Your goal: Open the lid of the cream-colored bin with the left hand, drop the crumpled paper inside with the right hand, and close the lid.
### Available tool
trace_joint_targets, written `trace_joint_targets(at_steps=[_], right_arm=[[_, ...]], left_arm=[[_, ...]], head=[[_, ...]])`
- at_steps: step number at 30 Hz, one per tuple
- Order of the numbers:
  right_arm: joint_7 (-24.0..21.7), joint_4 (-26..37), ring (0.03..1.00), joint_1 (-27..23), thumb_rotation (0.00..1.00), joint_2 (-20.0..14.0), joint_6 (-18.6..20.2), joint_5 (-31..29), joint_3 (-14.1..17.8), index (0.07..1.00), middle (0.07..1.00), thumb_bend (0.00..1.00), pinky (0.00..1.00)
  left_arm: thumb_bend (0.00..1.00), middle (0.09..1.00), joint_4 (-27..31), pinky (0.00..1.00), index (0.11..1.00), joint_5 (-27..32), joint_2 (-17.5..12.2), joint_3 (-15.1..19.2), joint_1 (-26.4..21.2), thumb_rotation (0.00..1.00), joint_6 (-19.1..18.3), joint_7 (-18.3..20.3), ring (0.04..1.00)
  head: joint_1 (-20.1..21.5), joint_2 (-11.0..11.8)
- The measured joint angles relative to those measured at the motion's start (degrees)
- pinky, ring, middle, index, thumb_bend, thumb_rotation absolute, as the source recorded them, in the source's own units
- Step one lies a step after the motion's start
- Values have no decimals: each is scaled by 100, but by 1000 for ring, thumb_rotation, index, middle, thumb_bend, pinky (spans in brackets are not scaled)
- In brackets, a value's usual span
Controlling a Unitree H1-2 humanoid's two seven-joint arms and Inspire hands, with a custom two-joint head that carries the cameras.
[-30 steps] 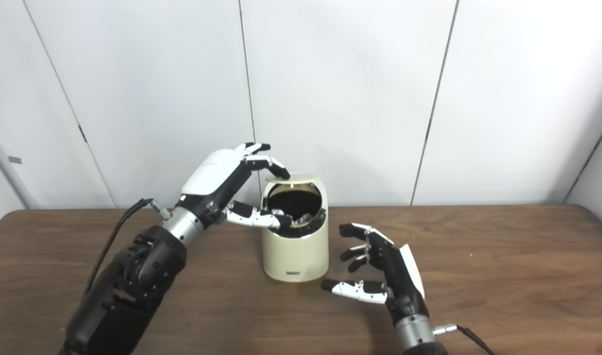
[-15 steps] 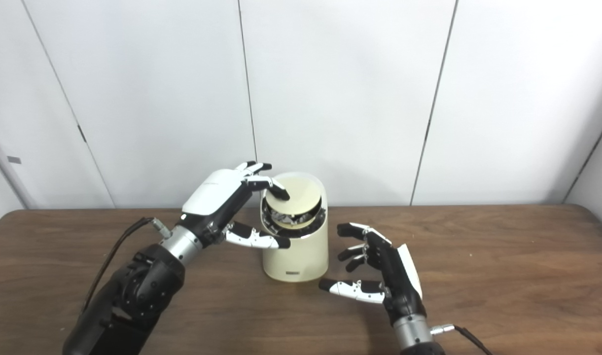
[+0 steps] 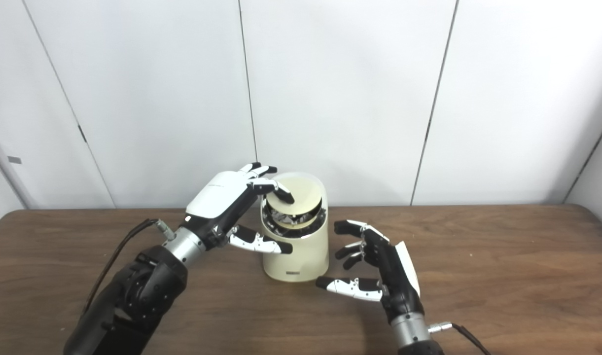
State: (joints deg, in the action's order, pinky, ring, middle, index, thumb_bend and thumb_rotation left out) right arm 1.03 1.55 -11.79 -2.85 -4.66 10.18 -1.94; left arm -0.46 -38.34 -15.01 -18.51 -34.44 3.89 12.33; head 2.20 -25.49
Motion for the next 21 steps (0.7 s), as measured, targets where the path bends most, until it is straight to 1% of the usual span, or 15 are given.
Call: trace_joint_targets(at_steps=[6, 21], right_arm=[[4, -2, 538, -2, 11, -1, 1, 10, -6, 693, 724, 740, 413], [47, -2, 538, -2, 11, -1, 1, 10, -24, 693, 724, 740, 413]], left_arm=[[908, 701, -2, 1000, 695, 0, -6, -50, 0, 331, 176, -10, 925], [908, 701, -3, 1000, 695, -2, -6, -51, 1, 331, 191, -10, 925]], head=[[9, -18], [9, -18]])
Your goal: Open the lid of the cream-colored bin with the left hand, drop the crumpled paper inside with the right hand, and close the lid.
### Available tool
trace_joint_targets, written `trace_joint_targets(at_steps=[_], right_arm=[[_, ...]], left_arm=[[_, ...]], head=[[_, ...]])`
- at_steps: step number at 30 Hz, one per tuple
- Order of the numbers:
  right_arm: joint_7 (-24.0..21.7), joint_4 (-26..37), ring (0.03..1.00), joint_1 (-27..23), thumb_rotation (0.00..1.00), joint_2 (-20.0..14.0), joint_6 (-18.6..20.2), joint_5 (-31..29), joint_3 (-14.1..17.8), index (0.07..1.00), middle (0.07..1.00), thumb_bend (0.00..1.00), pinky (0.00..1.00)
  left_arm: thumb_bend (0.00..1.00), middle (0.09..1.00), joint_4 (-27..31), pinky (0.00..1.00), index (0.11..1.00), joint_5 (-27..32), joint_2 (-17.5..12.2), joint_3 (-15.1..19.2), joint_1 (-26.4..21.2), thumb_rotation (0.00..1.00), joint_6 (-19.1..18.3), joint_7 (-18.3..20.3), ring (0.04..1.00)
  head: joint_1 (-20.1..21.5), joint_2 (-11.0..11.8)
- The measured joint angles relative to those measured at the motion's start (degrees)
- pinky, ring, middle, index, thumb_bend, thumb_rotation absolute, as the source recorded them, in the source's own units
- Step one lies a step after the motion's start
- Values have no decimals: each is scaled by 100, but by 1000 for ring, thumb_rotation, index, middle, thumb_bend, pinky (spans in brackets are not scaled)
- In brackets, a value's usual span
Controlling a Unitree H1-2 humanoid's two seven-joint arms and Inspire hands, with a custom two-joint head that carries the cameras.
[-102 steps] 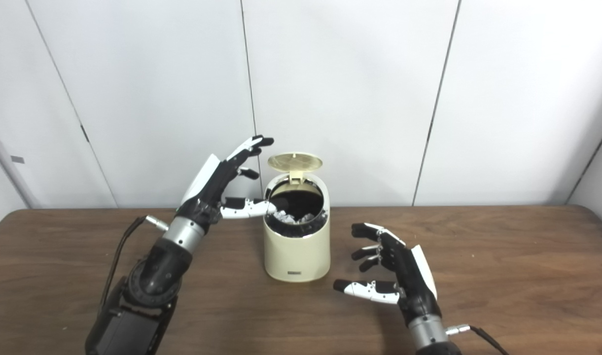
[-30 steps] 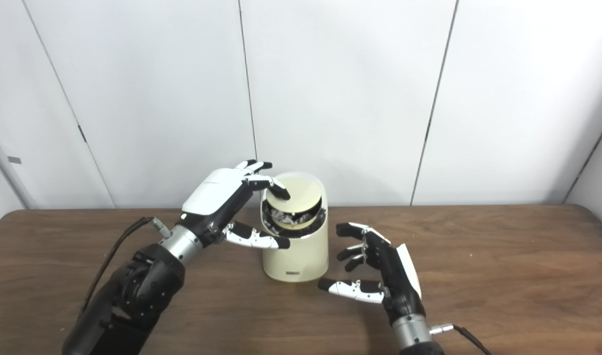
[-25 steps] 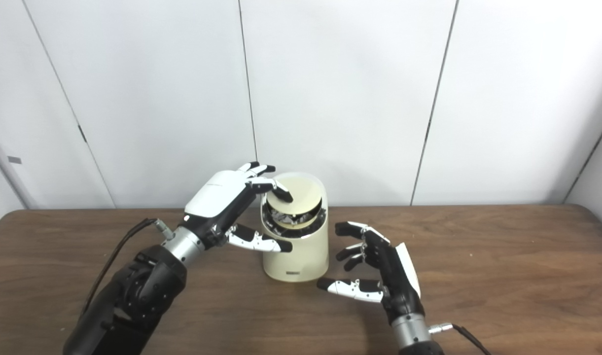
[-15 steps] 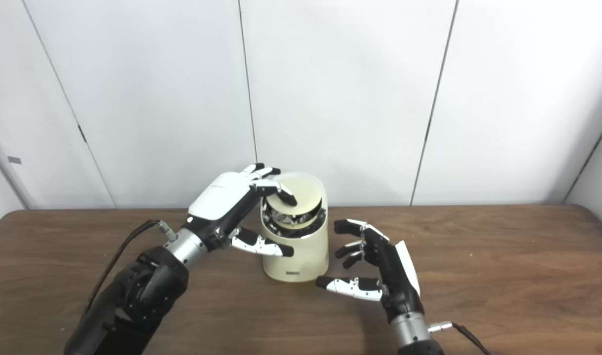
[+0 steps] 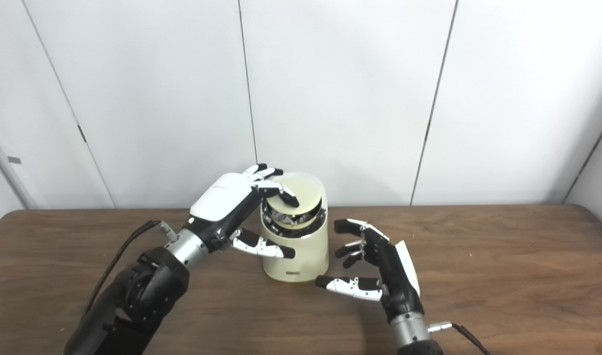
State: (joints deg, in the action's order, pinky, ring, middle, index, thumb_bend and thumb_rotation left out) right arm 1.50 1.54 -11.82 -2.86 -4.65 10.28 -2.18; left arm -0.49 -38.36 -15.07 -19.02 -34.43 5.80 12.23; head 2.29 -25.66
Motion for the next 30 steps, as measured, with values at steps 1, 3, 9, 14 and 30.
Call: trace_joint_targets(at_steps=[1, 3, 9, 14, 30], right_arm=[[0, 0, 538, 0, 11, 0, 0, 0, 0, 693, 724, 740, 413], [0, 0, 538, 0, 11, -1, 0, 0, 0, 693, 724, 740, 413], [1, 0, 538, 0, 11, -1, 0, 0, -1, 693, 724, 740, 413], [5, 5, 531, -1, 24, 0, 36, 4, -4, 694, 725, 741, 400], [26, 20, 541, -10, 32, 1, 123, 11, -22, 695, 729, 746, 401]], left_arm=[[908, 701, 0, 1000, 695, 0, 0, 0, 0, 331, 0, 0, 925], [908, 701, 0, 1000, 695, 0, 0, 0, 0, 331, 0, 0, 925], [908, 701, 0, 1000, 695, 0, 0, 0, 0, 331, 1, 0, 925], [907, 707, -1, 1000, 696, 1, 0, -2, 4, 341, 15, 0, 924], [907, 713, -21, 1000, 703, 0, 0, -4, 94, 352, 118, 0, 925]], head=[[0, 0], [0, 0], [0, 0], [9, -26], [35, -26]])
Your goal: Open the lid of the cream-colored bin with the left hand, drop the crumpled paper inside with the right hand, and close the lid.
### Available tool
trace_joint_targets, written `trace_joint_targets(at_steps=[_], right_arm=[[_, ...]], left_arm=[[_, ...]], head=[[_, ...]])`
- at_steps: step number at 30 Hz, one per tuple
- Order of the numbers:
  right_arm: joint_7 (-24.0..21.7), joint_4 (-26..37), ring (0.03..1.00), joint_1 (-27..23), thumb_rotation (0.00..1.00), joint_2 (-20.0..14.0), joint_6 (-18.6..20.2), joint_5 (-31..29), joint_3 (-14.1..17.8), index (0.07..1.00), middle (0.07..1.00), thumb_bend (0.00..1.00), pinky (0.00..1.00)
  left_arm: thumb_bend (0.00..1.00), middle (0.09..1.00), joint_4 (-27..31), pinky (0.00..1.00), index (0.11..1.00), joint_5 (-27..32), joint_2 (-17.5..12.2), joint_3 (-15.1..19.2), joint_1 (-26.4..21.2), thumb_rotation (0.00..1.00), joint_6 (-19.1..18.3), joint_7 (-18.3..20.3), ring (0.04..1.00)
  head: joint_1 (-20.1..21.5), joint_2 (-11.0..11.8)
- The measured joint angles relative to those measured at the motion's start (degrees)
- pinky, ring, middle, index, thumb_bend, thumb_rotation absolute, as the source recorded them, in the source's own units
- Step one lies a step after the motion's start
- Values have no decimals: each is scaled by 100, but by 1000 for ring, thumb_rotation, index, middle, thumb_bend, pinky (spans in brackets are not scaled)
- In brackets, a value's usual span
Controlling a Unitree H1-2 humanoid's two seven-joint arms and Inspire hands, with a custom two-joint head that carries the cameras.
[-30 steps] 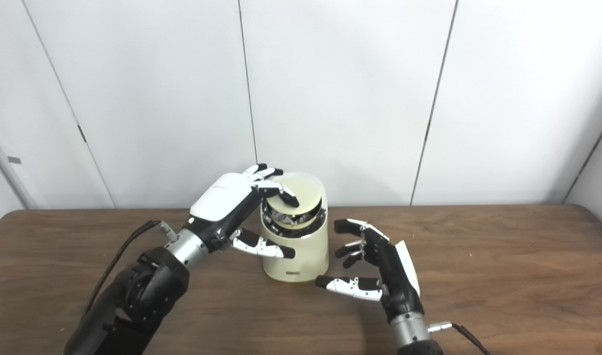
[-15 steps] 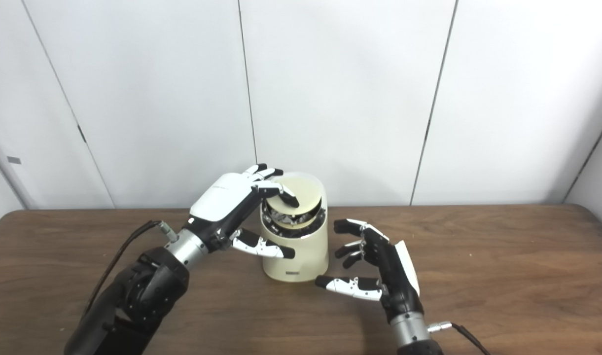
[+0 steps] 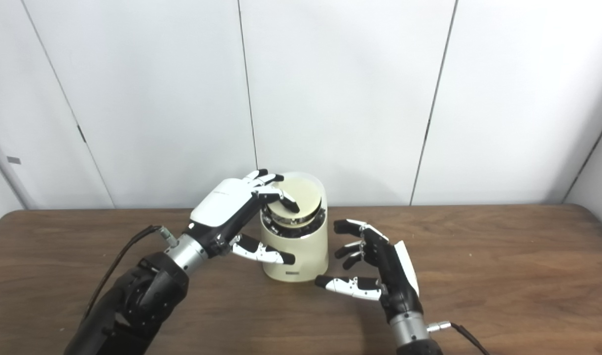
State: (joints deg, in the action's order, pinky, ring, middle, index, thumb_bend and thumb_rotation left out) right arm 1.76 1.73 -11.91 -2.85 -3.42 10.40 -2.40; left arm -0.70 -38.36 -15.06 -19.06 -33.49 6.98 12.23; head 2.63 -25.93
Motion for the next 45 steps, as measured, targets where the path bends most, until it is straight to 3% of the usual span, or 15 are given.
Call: trace_joint_targets(at_steps=[6, 9, 11, 16, 29, 34, 37, 39, 41, 43, 44, 45], right_arm=[[0, 7, 546, -1, 41, 0, 39, -11, 1, 697, 732, 752, 408], [2, 7, 542, -1, 24, 0, 40, -10, 1, 696, 731, 748, 404], [3, 10, 541, -2, 21, 2, 47, -11, 1, 695, 732, 749, 402], [12, 14, 541, -9, 35, 5, 54, -5, 0, 695, 730, 752, 404], [15, 17, 539, -30, 48, 5, 66, -9, -7, 699, 731, 749, 401], [16, 35, 540, -32, 33, 5, 86, -7, -7, 690, 724, 755, 398], [16, 35, 540, -32, 31, 5, 85, -7, -7, 691, 726, 754, 398], [16, 35, 540, -32, 26, 5, 86, -7, -7, 692, 728, 753, 403], [17, 34, 541, -32, 24, 5, 85, -9, -7, 691, 727, 753, 407], [17, 34, 542, -33, 24, 5, 84, -10, -7, 691, 727, 753, 409], [17, 34, 543, -33, 26, 5, 84, -10, -7, 691, 728, 751, 408], [16, 34, 541, -33, 24, 5, 84, -11, -7, 690, 726, 750, 410]], left_arm=[[906, 709, 0, 1000, 700, 0, 2, 0, 0, 322, 1, 2, 922], [856, 686, -12, 996, 680, 5, 12, 6, 0, 128, 26, -14, 901], [824, 680, -66, 990, 675, 9, 30, 11, 0, 81, 86, -50, 894], [902, 720, -120, 1000, 715, 23, 56, 26, 4, 210, 74, -17, 922], [918, 726, -119, 1000, 722, 24, 57, 29, 5, 250, 72, 18, 919], [878, 725, -119, 1000, 723, 25, 58, 32, 4, 270, 72, 26, 919], [837, 722, -119, 1000, 721, 31, 58, 38, 5, 344, 72, 28, 916], [752, 727, -120, 998, 723, 36, 58, 41, 4, 605, 75, 28, 916], [734, 732, -120, 986, 726, 53, 58, 44, 4, 770, 78, 28, 915], [730, 734, -120, 978, 727, 65, 57, 45, 4, 839, 77, 36, 914], [735, 736, -120, 961, 728, 66, 57, 45, 4, 796, 77, 41, 913], [741, 737, -120, 955, 729, 71, 57, 46, 4, 663, 77, 47, 913]], head=[[0, 0], [0, 9], [0, 9], [9, 0], [9, 9], [-9, 0], [-9, 0], [-9, -9], [-9, -9], [-9, -9], [-17, -9], [-17, -9]])
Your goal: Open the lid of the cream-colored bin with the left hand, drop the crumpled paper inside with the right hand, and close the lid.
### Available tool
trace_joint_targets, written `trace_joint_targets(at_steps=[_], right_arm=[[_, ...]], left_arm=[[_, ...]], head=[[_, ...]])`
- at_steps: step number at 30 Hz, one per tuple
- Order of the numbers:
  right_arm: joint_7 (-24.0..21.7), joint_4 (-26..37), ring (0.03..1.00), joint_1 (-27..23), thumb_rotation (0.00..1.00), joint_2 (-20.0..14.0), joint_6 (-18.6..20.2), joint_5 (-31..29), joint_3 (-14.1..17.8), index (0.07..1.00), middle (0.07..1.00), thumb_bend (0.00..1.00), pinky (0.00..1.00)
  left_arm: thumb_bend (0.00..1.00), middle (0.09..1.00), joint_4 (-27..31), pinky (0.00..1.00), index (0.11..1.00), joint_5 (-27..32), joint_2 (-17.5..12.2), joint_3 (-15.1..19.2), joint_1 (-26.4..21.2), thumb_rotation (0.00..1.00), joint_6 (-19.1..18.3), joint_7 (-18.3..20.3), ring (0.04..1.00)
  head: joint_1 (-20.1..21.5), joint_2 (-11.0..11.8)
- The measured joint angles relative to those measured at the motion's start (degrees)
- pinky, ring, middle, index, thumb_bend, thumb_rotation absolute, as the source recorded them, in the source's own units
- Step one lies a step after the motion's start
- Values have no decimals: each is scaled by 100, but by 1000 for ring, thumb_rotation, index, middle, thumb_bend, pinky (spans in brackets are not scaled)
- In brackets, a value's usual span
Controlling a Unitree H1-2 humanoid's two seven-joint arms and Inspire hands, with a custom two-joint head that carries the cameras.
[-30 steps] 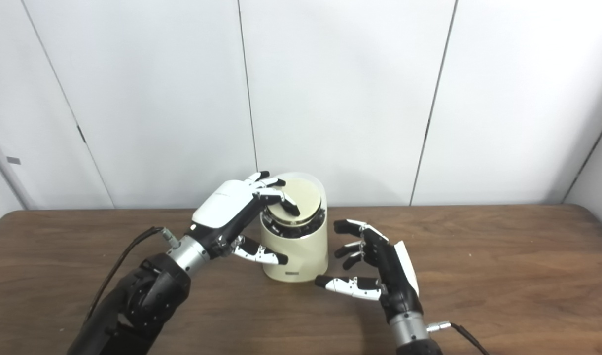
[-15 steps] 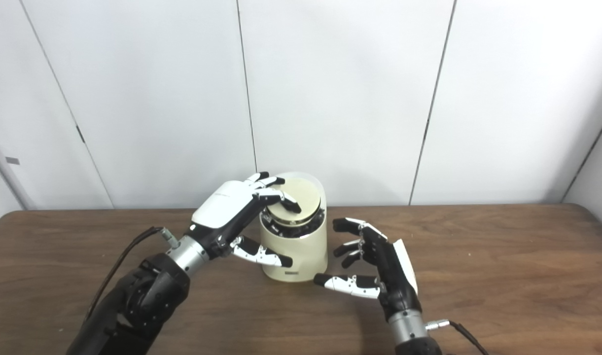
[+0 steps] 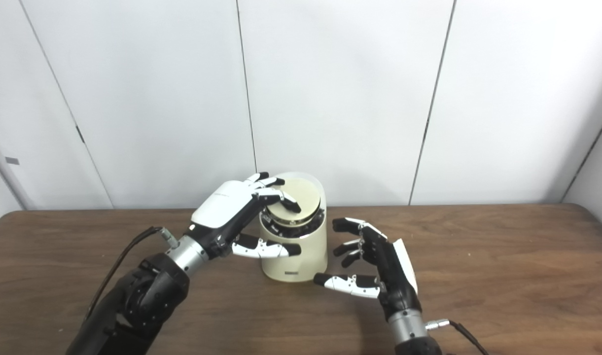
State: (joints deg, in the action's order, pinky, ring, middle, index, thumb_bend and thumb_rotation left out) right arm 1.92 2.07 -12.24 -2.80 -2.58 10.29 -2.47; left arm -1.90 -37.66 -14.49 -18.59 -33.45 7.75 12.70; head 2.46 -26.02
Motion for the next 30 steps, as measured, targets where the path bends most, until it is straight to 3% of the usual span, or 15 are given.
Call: trace_joint_targets(at_steps=[3, 6, 9, 11, 14, 17, 19, 20, 21, 22, 25, 30], right_arm=[[0, 0, 539, -1, 23, -1, 0, -4, 1, 690, 726, 750, 412], [55, -3, 683, -6, 151, 21, -24, -17, 68, 772, 810, 798, 535], [251, -449, 882, -113, 304, 11, -653, -114, 303, 930, 974, 885, 739], [374, -847, 912, -218, 326, -49, -997, -229, 513, 945, 994, 916, 771], [487, -963, 917, -236, 320, -135, -1242, -339, 660, 951, 1000, 904, 782], [582, -768, 868, -217, 235, -107, -1288, -386, 742, 928, 979, 815, 762], [710, -622, 709, -234, 167, 1, -1405, -417, 818, 791, 838, 775, 596], [760, -636, 615, -261, 156, 29, -1466, -446, 848, 646, 717, 650, 520], [780, -656, 527, -271, 68, 26, -1510, -468, 856, 556, 578, 578, 451], [773, -654, 471, -260, 37, 16, -1507, -476, 854, 527, 522, 553, 410], [655, -411, 369, -184, 4, -2, -1241, -470, 746, 494, 465, 529, 323], [140, 181, 316, -152, 0, -222, -607, -384, 362, 513, 433, 524, 257]], left_arm=[[745, 738, 0, 950, 729, 11, 0, 7, 0, 579, -2, 10, 912], [804, 731, 0, 937, 726, 12, 0, 6, 0, 458, -3, 14, 902], [803, 728, 0, 961, 725, 12, 1, 6, 0, 432, -5, 17, 904], [803, 729, 0, 975, 726, 15, 5, 7, 0, 433, -7, 26, 908], [801, 729, 0, 975, 725, 21, 3, 22, 1, 435, -16, 82, 908], [799, 727, 0, 961, 721, 21, 9, 28, 0, 439, -11, 81, 904], [799, 726, 0, 957, 721, 21, 16, 30, 0, 443, -4, 81, 902], [798, 726, 0, 950, 721, 20, 18, 30, 0, 448, -3, 81, 901], [797, 725, 0, 953, 722, 19, 25, 30, 0, 449, 0, 81, 900], [796, 725, 0, 957, 722, 16, 28, 29, 0, 446, 0, 81, 901], [793, 725, 0, 969, 724, 15, 26, 30, 0, 448, 3, 81, 902], [793, 725, 0, 972, 723, 13, 48, 30, 1, 440, 0, 82, 899]], head=[[0, 0], [0, 0], [9, 0], [18, 0], [18, 0], [26, 0], [26, 0], [26, 0], [26, 0], [26, 0], [26, 0], [26, -9]])
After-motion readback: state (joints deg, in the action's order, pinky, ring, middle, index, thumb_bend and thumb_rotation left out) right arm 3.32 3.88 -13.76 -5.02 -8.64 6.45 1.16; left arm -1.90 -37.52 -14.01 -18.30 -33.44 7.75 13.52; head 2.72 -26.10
